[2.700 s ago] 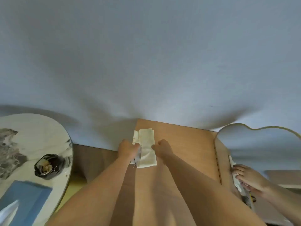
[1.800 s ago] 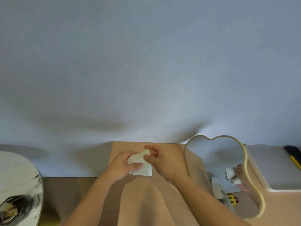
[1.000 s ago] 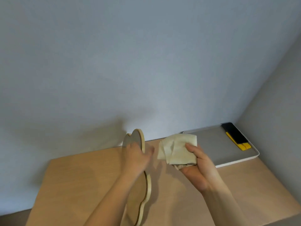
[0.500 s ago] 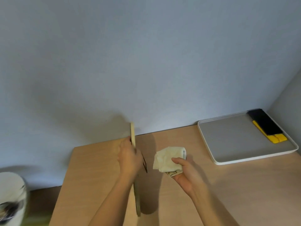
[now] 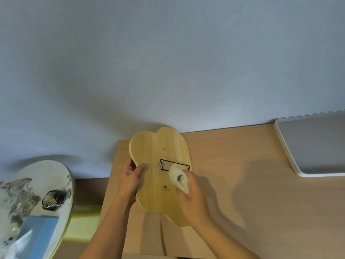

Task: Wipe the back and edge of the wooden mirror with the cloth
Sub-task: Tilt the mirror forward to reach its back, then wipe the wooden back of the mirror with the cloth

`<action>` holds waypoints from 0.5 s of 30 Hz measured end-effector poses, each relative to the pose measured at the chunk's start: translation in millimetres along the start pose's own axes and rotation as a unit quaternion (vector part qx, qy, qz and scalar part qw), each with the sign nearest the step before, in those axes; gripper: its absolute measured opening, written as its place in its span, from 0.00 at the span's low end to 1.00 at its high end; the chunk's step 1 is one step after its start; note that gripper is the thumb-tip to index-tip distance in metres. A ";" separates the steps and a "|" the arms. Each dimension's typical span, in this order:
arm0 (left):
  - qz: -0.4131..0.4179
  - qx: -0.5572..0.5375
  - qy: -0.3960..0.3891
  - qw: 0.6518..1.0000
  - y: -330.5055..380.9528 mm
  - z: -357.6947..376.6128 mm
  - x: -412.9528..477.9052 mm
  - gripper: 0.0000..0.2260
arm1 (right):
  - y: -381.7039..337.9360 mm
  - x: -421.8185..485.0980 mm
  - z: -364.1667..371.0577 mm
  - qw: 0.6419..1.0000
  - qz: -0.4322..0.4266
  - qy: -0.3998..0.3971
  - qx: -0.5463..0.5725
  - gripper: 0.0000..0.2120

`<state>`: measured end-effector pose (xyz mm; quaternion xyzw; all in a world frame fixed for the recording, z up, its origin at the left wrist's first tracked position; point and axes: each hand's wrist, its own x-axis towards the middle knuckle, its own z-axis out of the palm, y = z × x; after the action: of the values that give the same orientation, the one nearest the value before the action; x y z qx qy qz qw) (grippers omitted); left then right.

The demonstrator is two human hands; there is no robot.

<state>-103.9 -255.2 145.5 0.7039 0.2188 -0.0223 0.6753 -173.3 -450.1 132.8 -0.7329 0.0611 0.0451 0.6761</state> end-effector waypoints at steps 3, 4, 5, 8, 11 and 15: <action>-0.025 -0.058 -0.018 0.998 -20.1 -18.7 11.2 0.20 | 8.5 -0.9 53.7 0.983 -0.145 -0.039 -0.105 0.27; -0.032 -0.075 -0.025 0.996 -25.9 -24.1 15.2 0.20 | 13.9 -0.2 69.1 0.966 -0.194 -0.061 -0.158 0.24; -0.039 -0.087 -0.029 0.995 -30.9 -29.3 18.9 0.19 | 20.2 -0.1 82.5 0.947 -0.225 -0.091 -0.213 0.23; -0.073 -0.120 -0.040 0.989 -44.1 -41.0 29.6 0.20 | 47.2 -1.2 103.4 0.920 -0.232 -0.161 -0.272 0.26; -0.093 -0.177 -0.076 0.977 -54.7 -47.1 36.4 0.23 | 74.0 1.9 97.8 0.909 -0.250 -0.163 -0.291 0.29; -0.088 -0.207 -0.089 0.970 -61.8 -52.8 41.7 0.25 | 106.0 7.7 68.0 0.911 -0.213 -0.150 -0.321 0.26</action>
<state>-101.1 -193.4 78.3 0.5216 0.2187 -0.0985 0.8188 -180.5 -390.8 21.6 -0.8907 -0.2159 0.0265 0.3992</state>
